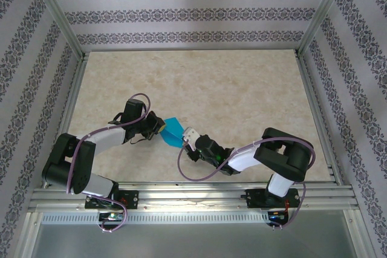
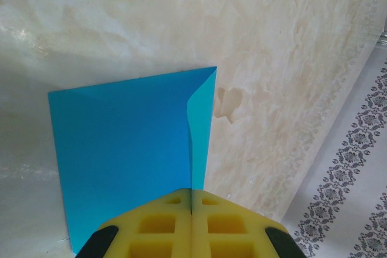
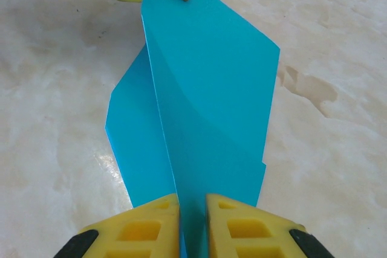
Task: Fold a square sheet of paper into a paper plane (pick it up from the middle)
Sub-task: Fourth fold the wing at the center of the table.
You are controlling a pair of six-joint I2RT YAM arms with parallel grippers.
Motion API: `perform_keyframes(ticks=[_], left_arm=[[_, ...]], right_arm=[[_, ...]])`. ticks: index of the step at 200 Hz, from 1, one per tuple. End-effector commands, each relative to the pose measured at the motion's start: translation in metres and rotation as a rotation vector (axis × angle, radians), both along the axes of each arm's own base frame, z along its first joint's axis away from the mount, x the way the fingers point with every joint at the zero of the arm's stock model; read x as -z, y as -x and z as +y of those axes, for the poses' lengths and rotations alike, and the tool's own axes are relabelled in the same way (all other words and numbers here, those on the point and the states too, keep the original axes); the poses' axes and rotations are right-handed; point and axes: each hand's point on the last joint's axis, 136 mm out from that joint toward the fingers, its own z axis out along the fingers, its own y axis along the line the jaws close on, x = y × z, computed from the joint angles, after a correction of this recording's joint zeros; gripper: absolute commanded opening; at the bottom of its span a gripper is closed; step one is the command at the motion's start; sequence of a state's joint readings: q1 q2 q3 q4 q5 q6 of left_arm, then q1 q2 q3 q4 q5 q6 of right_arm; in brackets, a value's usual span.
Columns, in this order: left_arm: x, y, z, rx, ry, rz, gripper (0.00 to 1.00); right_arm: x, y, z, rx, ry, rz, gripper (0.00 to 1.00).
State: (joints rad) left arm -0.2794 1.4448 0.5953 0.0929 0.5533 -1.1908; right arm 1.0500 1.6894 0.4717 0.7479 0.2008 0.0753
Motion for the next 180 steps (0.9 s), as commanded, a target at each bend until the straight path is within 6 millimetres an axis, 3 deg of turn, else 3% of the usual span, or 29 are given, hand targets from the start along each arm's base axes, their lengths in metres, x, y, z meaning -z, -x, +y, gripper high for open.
perform_keyframes(ticks=[1, 61, 93, 180], left_arm=[[-0.013, -0.007, 0.0, -0.006, 0.016, -0.03, 0.0], [-0.013, -0.007, 0.001, -0.009, 0.009, -0.03, 0.0], [-0.012, -0.006, 0.001, -0.01, 0.011, -0.03, 0.0], [-0.012, -0.006, 0.001, -0.008, 0.012, -0.03, 0.0]], right_arm=[[-0.005, 0.005, 0.003, -0.01, -0.026, 0.009, 0.18], [0.0, 0.007, 0.006, -0.013, -0.035, 0.041, 0.18], [-0.011, 0.007, 0.013, -0.026, -0.067, 0.036, 0.2], [-0.017, 0.01, 0.014, -0.03, -0.099, 0.035, 0.21]])
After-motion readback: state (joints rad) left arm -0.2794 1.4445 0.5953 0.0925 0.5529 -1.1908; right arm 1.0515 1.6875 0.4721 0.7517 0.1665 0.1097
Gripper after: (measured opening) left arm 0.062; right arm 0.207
